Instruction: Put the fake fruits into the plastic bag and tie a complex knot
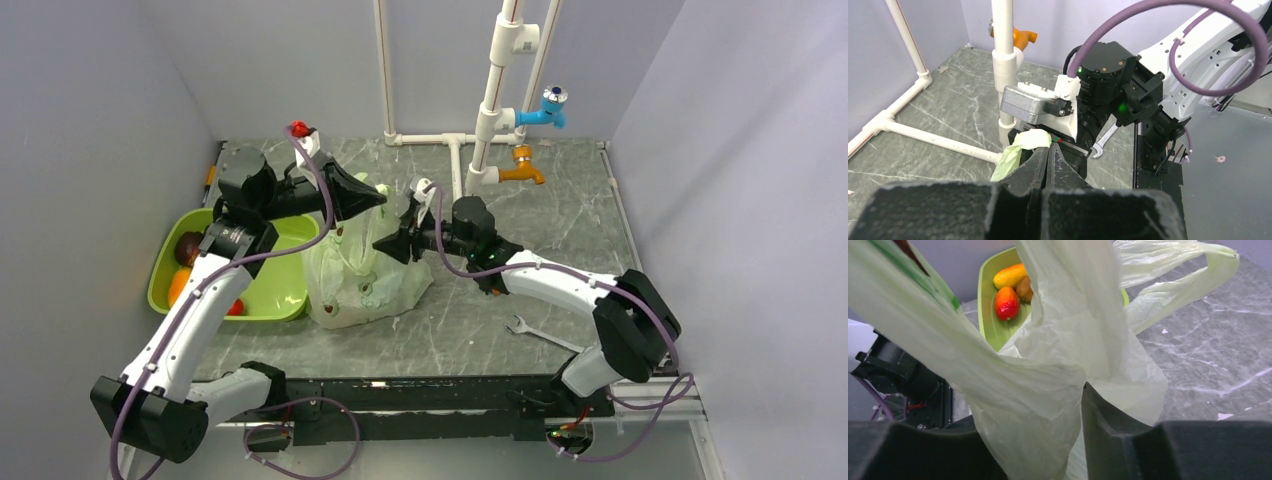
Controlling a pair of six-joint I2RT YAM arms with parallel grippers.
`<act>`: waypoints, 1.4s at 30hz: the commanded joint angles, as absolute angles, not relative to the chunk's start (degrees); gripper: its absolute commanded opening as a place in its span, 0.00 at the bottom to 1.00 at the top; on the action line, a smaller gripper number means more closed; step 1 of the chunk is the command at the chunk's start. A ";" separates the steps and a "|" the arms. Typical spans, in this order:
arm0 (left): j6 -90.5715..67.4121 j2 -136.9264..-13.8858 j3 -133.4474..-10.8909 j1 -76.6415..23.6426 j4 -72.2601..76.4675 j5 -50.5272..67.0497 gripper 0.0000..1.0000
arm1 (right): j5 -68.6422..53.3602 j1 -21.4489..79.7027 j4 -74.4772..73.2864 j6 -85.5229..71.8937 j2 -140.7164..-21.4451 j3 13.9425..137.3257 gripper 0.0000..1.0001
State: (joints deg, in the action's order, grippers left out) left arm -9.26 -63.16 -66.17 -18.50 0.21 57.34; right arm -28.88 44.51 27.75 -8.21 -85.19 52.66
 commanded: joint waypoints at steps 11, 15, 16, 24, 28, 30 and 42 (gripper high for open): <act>3.00 -61.09 -72.48 -12.57 -11.39 63.53 0.00 | -33.56 44.70 17.84 7.17 -72.92 48.63 0.40; 6.68 -61.13 -73.16 -12.98 -14.23 70.70 0.00 | -38.21 43.90 11.46 13.83 -73.75 53.09 0.96; 6.79 -61.29 -73.25 -13.07 -14.50 72.14 0.00 | -39.90 43.51 10.09 15.09 -74.55 54.49 0.99; 12.05 -61.37 -75.42 -15.81 -21.30 73.43 0.00 | -48.59 39.09 6.98 19.11 -80.65 62.69 1.00; 10.26 -61.40 -74.83 -16.61 -19.72 73.77 0.00 | -57.24 36.44 0.73 25.34 -80.88 65.96 1.00; 11.02 -61.79 -75.29 -17.06 -20.30 73.80 0.00 | -60.85 37.02 1.91 27.18 -80.84 65.92 1.00; 13.52 -62.83 -76.87 -17.49 -24.14 73.29 0.00 | -65.98 41.25 8.41 22.76 -90.65 71.31 0.93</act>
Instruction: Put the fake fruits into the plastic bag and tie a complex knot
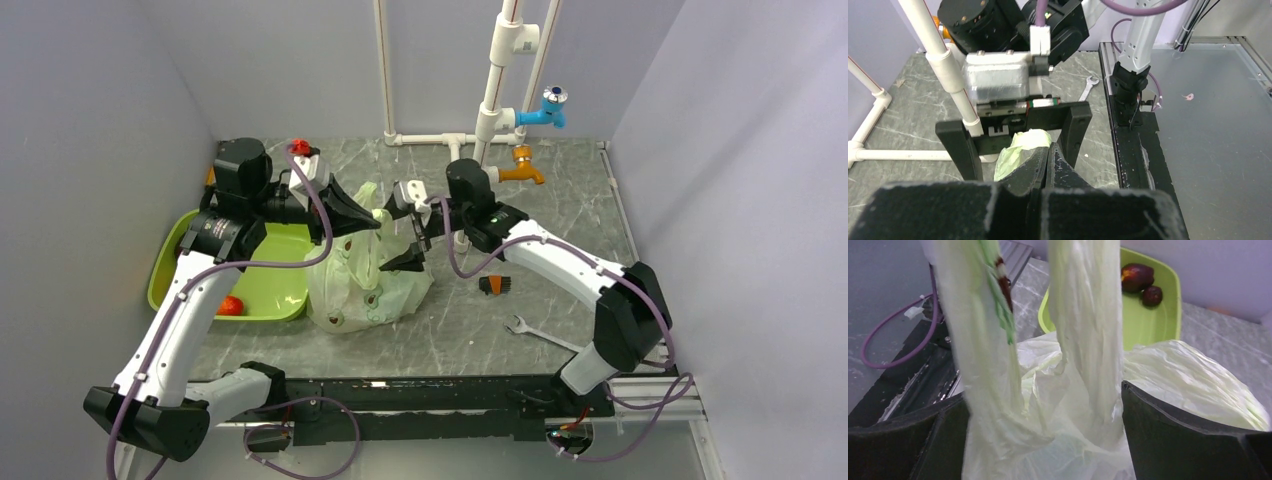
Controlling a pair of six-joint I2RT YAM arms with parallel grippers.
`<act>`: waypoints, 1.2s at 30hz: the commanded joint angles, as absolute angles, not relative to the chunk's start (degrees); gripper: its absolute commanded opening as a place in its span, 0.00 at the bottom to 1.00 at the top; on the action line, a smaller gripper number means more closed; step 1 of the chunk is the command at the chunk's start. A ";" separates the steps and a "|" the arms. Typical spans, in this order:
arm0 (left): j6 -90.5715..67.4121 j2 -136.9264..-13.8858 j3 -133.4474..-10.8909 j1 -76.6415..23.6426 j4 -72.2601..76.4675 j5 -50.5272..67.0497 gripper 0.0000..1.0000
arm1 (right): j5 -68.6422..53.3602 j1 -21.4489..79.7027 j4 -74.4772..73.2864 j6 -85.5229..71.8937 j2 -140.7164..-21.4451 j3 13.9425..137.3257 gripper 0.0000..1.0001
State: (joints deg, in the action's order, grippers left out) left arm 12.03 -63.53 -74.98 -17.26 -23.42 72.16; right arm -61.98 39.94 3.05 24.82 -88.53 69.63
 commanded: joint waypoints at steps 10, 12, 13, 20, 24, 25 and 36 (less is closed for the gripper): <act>9.80 -57.63 -74.07 -11.87 -13.89 57.02 0.00 | -60.88 42.30 1.22 23.53 -91.53 66.94 0.15; 12.90 -55.31 -73.18 -11.62 -15.07 52.62 0.00 | -58.64 41.55 1.80 23.73 -91.16 65.66 0.00; 14.76 -54.53 -72.80 -11.56 -16.54 51.35 0.00 | -57.69 41.10 2.85 23.19 -90.88 65.01 0.00; 1.72 -57.88 -72.58 1.66 -18.99 50.43 0.89 | -57.70 40.26 4.22 25.29 -88.78 64.05 0.00; 5.32 -69.03 -80.88 3.93 -25.13 64.90 0.90 | -59.55 40.25 2.96 29.66 -87.84 63.50 0.00; 8.58 -72.85 -83.87 3.68 -29.60 67.82 0.94 | -60.41 40.31 2.16 31.74 -87.64 63.50 0.00; 21.93 -96.92 -103.03 -5.51 -53.88 69.63 0.99 | -62.23 41.44 -1.82 48.00 -86.62 63.61 0.00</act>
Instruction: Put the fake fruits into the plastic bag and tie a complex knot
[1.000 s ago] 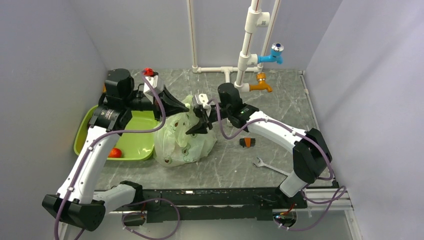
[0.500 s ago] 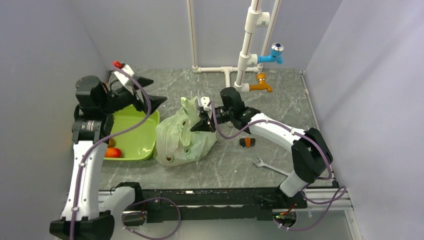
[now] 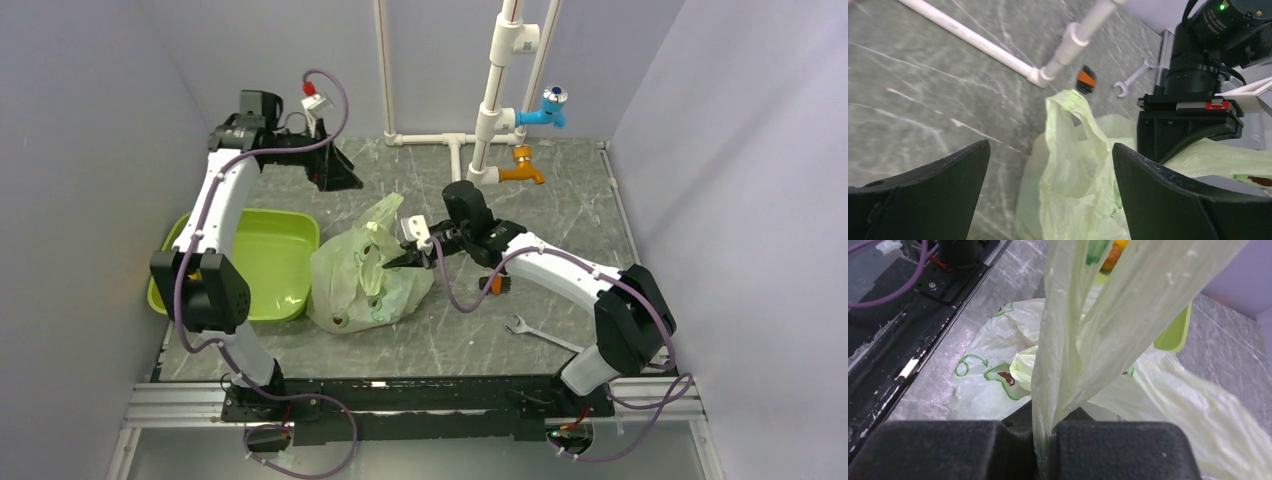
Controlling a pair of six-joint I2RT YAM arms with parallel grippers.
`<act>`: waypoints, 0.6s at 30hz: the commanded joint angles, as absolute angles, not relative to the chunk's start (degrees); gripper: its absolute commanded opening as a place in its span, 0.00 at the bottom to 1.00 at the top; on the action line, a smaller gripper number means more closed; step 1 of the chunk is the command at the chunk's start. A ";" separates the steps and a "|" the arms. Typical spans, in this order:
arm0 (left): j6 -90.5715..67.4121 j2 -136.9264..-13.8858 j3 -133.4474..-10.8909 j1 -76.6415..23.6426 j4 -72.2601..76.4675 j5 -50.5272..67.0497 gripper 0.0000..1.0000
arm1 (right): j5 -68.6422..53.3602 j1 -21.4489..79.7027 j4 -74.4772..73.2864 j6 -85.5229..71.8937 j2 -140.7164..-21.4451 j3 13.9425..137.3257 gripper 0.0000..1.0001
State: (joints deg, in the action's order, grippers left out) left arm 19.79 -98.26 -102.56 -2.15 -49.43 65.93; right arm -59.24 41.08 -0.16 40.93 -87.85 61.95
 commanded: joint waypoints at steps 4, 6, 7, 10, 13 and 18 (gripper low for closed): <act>22.35 -97.16 -99.01 -8.47 -49.00 70.66 0.99 | -62.88 41.81 -3.12 50.34 -86.42 63.85 0.00; 23.79 -99.04 -98.59 -9.00 -48.98 71.39 0.99 | -62.84 42.08 -4.18 51.98 -86.44 64.06 0.00; 25.28 -100.13 -98.94 -9.11 -49.58 71.88 0.99 | -62.84 42.24 -4.33 52.55 -86.41 64.05 0.00; 24.20 -101.68 -97.84 -10.71 -45.23 69.26 0.99 | -62.79 42.37 -4.62 53.42 -86.47 64.16 0.00; 22.74 -104.05 -97.69 -11.98 -43.47 68.40 0.99 | -62.76 42.42 -4.89 53.97 -86.67 64.68 0.00; 26.83 -108.19 -98.74 -15.32 -50.49 70.86 0.99 | -62.83 42.40 -5.27 54.96 -87.07 65.29 0.00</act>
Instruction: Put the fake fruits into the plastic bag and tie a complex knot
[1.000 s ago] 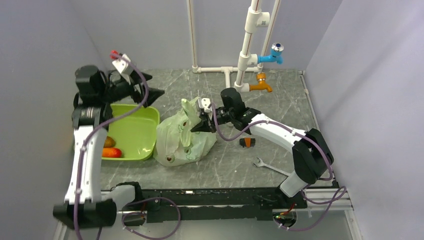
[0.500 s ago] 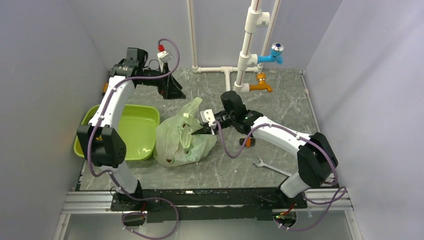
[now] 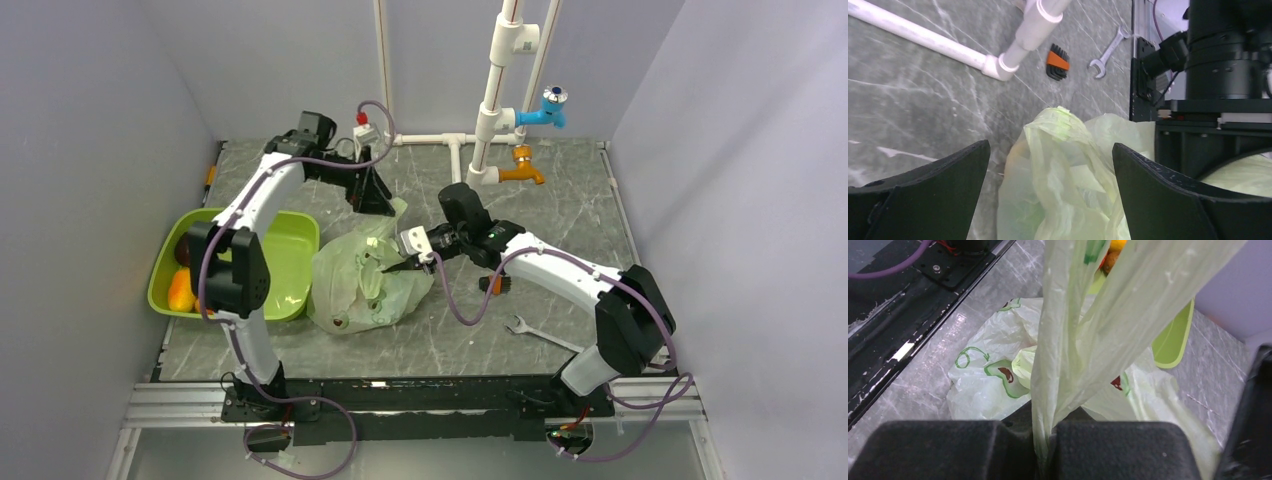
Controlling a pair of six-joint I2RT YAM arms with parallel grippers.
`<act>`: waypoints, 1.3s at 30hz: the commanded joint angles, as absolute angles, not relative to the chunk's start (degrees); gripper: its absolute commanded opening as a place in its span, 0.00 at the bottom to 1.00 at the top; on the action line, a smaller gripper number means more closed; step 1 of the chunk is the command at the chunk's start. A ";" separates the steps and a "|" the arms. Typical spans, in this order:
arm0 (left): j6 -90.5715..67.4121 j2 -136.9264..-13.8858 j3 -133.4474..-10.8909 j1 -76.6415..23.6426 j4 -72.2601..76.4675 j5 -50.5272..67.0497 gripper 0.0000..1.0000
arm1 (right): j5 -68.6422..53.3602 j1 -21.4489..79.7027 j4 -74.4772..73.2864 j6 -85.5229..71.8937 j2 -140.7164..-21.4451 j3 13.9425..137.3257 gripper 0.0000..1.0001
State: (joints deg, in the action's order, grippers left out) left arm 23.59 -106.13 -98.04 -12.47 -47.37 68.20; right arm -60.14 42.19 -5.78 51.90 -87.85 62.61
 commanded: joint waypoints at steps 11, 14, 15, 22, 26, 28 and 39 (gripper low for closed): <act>44.52 -106.21 -103.56 -10.48 -73.64 88.88 0.24 | -60.38 38.60 -3.98 47.04 -86.44 64.29 0.00; 54.85 -102.46 -107.75 -3.14 -84.23 90.70 0.00 | -57.95 35.85 -3.42 36.63 -86.51 64.47 0.00; 56.91 -101.05 -107.90 -0.76 -86.38 91.00 0.00 | -56.25 35.16 -4.22 33.91 -86.74 65.20 0.00; 76.89 -84.41 -93.89 8.20 -89.38 78.05 0.00 | -43.64 35.25 -11.83 16.48 -91.01 69.24 0.00; 82.78 -74.24 -78.16 7.94 -83.68 73.45 0.00 | -35.77 36.19 -21.63 14.32 -97.50 75.20 0.00; 85.35 -69.70 -71.42 6.23 -81.11 69.70 0.00 | -32.81 36.82 -22.65 14.12 -99.35 76.20 0.00; 84.93 -58.17 -51.21 1.53 -70.45 59.75 0.00 | -24.19 39.27 -24.35 18.91 -106.81 78.91 0.00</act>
